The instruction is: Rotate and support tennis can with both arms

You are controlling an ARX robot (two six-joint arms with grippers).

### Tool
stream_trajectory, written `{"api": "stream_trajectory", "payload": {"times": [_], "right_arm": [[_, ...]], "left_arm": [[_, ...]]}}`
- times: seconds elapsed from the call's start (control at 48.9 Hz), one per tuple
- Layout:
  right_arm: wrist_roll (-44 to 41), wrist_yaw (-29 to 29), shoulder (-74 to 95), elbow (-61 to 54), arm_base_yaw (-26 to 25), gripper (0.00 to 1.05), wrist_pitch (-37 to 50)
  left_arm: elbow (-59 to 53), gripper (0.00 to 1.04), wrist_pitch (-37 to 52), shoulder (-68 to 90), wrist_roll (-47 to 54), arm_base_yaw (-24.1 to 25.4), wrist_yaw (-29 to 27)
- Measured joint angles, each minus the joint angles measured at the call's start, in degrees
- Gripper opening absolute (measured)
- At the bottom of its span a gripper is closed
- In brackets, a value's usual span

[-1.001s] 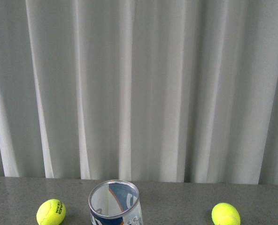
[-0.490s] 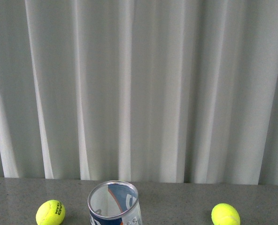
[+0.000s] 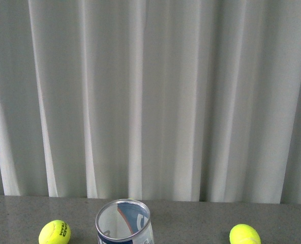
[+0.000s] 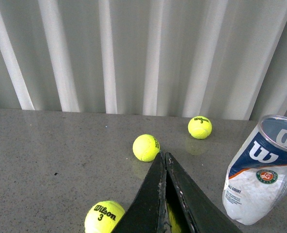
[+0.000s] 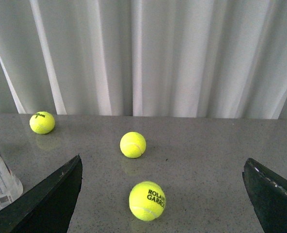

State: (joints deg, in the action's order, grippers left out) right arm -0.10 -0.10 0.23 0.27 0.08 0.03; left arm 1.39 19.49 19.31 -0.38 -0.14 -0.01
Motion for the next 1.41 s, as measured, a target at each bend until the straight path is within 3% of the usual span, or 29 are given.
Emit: {"api": "stream_trajectory", "payload": {"times": [0.531,0.633,0.838,1.205,1.328,1.41], "right_arm": [[0.0,0.0,-0.02,0.0,0.0,0.98,0.0],[0.0,0.0,0.0,0.0,0.0,0.98,0.0],[0.0,0.0,0.0,0.0,0.0,0.98,0.0],[0.0,0.0,0.0,0.0,0.0,0.98,0.0],[0.0,0.0,0.0,0.0,0.0,0.98,0.0],[0.0,0.0,0.0,0.0,0.0,0.98,0.0]], "left_arm": [[0.02,0.04,-9.66,-9.68,0.0,0.0,0.0],[0.02,0.04,-18.71,-16.81,0.07,0.0,0.0],[0.02,0.04,-19.37,-19.08,0.04,0.0,0.0],[0.02,0.68,-19.43,-19.12,0.09,0.0,0.0],[0.02,0.96,-19.45,-19.12,0.09,0.0,0.0],[0.02,0.98,-19.45,-19.12,0.13,0.0,0.0]]}}
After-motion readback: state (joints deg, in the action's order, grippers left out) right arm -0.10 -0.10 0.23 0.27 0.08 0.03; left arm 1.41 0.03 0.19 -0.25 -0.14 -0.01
